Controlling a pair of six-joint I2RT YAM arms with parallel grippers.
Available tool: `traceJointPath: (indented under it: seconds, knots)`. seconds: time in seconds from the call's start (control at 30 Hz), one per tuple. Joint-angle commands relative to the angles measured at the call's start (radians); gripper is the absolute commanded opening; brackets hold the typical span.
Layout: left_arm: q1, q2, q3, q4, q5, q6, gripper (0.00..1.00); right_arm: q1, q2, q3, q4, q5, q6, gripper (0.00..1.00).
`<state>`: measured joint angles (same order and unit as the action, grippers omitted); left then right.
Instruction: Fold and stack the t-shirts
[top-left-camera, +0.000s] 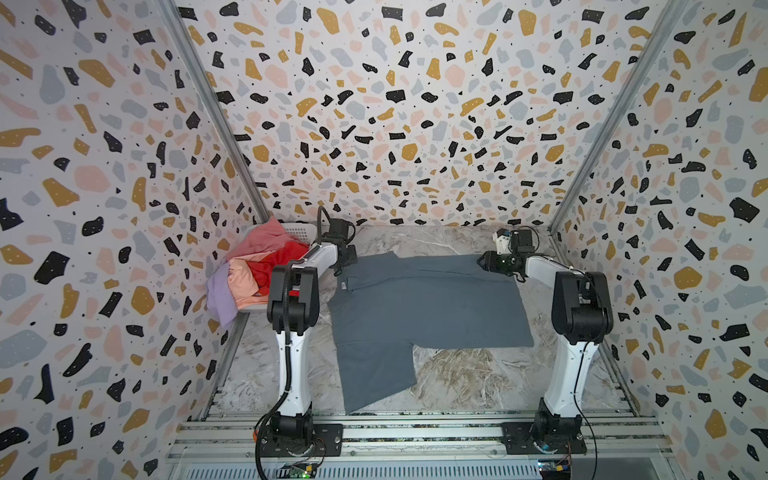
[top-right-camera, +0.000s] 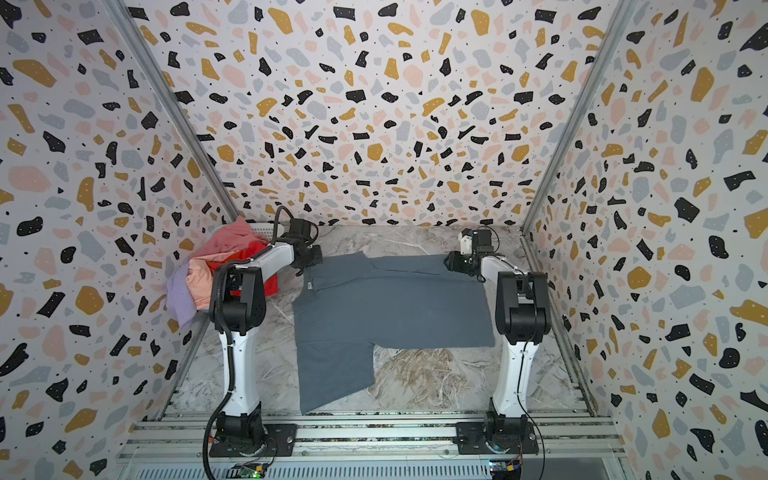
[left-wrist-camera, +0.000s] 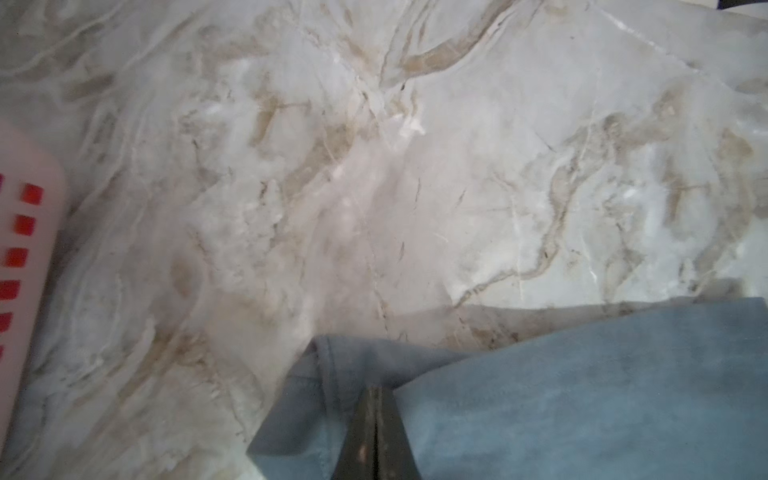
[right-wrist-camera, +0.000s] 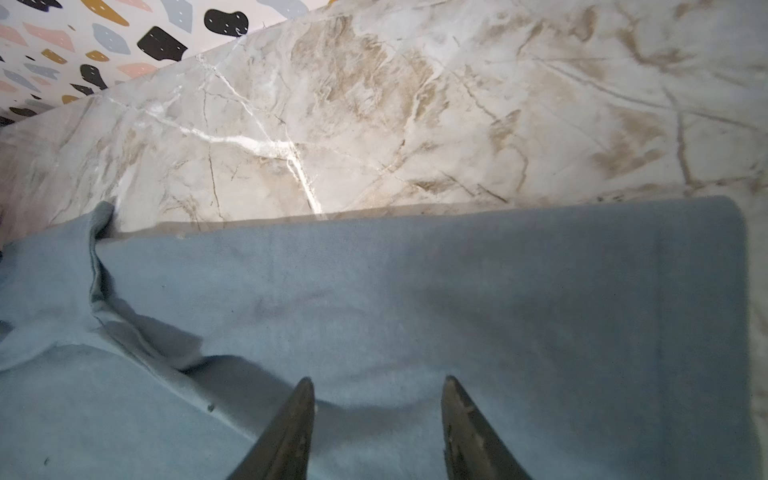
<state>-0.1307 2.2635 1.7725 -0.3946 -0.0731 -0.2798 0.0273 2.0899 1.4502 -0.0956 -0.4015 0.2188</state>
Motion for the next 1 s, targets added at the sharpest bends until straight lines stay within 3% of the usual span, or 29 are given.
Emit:
traceJointPath:
  seconds: [0.0, 0.3, 0.73, 0.97]
  knots:
    - [-0.004, -0.072, -0.027, 0.01, -0.011, 0.008, 0.0, -0.003, -0.023, 0.002, 0.008, -0.016, 0.0, 0.5]
    - [-0.007, -0.17, -0.109, 0.016, 0.069, -0.004, 0.0, -0.003, -0.052, -0.033, 0.021, -0.004, 0.004, 0.5]
    - [-0.024, -0.503, -0.438, 0.034, 0.223, -0.062, 0.0, -0.003, -0.124, -0.085, 0.023, 0.019, -0.001, 0.49]
    - [-0.03, -0.642, -0.525, 0.023, 0.276, -0.096, 0.0, -0.003, -0.176, -0.155, 0.033, 0.027, 0.002, 0.49]
